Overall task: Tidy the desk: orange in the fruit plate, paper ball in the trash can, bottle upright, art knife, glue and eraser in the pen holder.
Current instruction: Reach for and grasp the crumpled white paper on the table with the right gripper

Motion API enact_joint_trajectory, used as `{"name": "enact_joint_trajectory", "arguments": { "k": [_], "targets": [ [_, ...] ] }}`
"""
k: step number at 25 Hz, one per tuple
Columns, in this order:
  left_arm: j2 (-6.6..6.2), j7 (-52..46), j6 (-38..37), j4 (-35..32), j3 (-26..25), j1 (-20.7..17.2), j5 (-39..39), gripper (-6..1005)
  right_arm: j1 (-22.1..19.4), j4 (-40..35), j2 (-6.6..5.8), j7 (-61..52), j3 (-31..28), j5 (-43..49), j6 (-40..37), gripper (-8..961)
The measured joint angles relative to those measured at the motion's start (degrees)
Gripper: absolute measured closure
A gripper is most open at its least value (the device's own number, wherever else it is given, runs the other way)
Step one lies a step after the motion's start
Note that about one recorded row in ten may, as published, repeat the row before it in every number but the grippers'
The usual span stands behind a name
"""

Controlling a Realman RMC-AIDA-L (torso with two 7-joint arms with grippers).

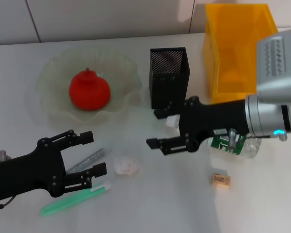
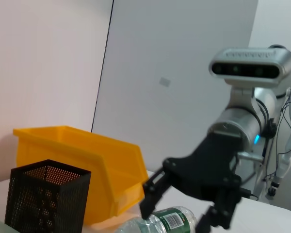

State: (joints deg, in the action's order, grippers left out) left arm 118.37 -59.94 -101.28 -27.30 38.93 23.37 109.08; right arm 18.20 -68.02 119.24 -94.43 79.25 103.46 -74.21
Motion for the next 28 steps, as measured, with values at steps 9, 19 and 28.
{"name": "enact_joint_trajectory", "arguments": {
  "k": [9,19,28],
  "targets": [
    [-0.14,-0.8,0.1,-1.0,-0.1,0.4,-0.4,174,4.6,16.6,0.29,10.2,0.4,-3.6,-0.7,215],
    [-0.17,-0.8,-0.4,-1.0,0.0,0.0,-0.4,175,7.8,21.8,0.44,13.3,7.3,-5.4,7.1,215],
    [-0.08,-0.9,-0.6,-0.9,0.4,0.0,-0.4,174,9.9,23.0,0.55,12.3,15.4,-8.2,13.9,219]
  ]
}}
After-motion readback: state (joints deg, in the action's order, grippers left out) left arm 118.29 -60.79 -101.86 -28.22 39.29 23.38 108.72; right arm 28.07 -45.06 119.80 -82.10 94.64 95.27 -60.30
